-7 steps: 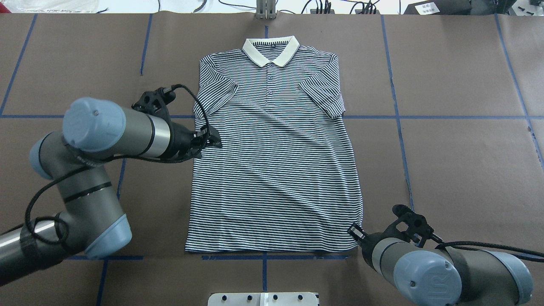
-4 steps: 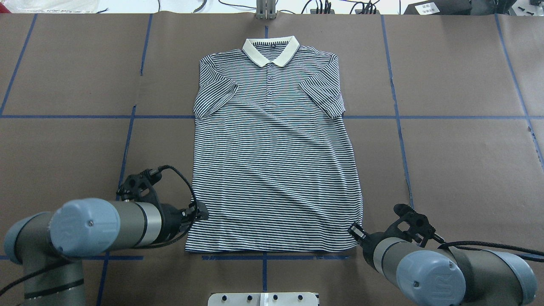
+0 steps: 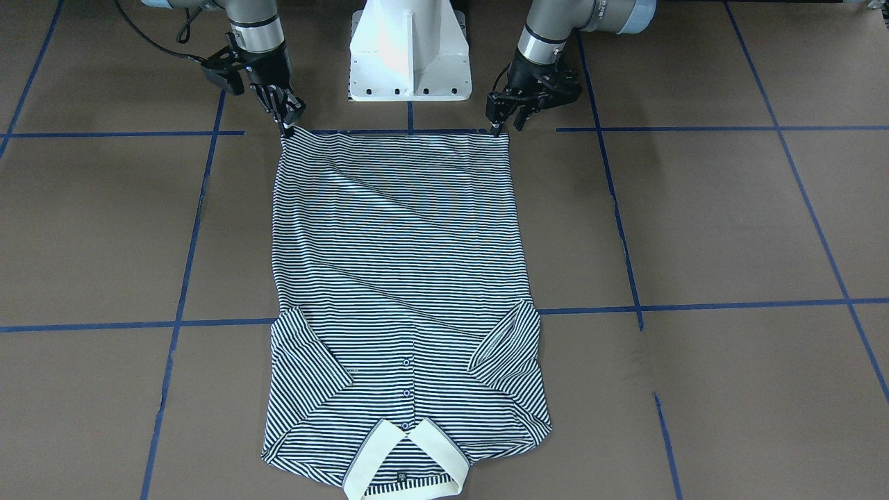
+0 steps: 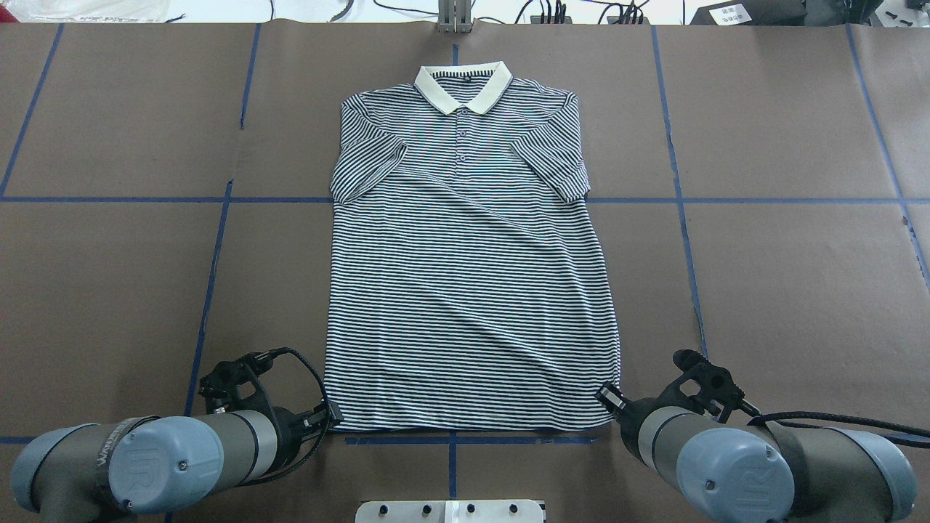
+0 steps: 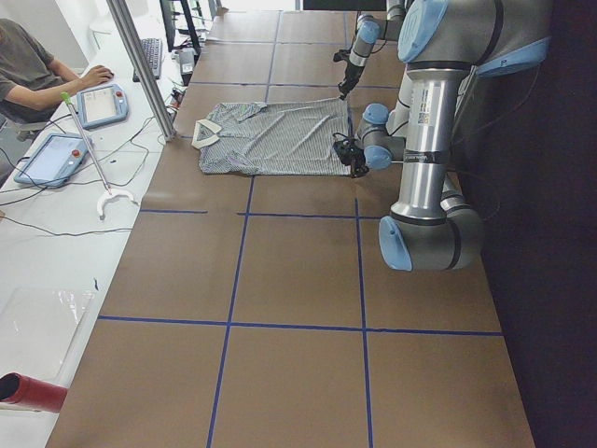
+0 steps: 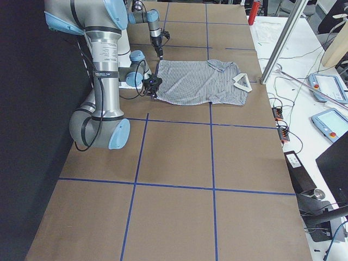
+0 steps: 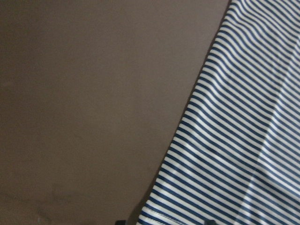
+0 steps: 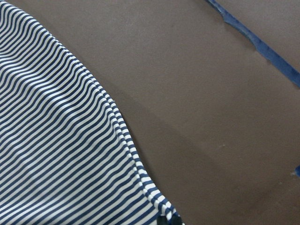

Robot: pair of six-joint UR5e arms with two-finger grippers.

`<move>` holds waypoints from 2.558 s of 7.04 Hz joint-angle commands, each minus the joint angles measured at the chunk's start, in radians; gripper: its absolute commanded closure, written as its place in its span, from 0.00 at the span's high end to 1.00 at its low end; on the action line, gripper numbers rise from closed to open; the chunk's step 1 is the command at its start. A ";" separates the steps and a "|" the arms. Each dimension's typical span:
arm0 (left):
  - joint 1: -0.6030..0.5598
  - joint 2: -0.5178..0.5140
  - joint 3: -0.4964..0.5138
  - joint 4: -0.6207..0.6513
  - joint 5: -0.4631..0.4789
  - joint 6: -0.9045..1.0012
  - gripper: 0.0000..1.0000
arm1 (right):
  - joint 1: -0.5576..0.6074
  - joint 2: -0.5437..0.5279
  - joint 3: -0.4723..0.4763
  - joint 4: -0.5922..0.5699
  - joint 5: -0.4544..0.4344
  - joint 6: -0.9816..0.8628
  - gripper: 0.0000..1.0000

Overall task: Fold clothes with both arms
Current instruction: 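Grasp the hem corners with both grippers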

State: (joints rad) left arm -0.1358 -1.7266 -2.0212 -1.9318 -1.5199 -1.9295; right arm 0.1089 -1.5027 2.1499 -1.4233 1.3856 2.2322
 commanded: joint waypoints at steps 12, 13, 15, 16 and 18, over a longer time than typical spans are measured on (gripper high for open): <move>-0.010 -0.037 0.029 0.037 0.000 0.018 0.00 | 0.002 -0.011 0.002 -0.006 -0.002 0.004 0.00; -0.010 -0.056 0.001 0.092 -0.002 0.018 0.00 | 0.002 -0.013 0.002 -0.006 -0.002 0.004 0.00; -0.011 -0.073 -0.081 0.151 -0.002 0.014 0.00 | 0.000 -0.030 0.014 -0.006 0.000 0.004 0.00; -0.002 -0.061 -0.147 0.169 0.000 0.000 0.00 | -0.024 -0.080 0.056 -0.018 0.001 0.004 0.00; 0.062 -0.047 -0.258 0.259 -0.002 -0.087 0.00 | -0.092 -0.158 0.158 -0.022 0.001 0.007 0.00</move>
State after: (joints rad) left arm -0.1129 -1.7840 -2.2065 -1.7180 -1.5214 -1.9701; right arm 0.0562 -1.6142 2.2471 -1.4416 1.3864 2.2379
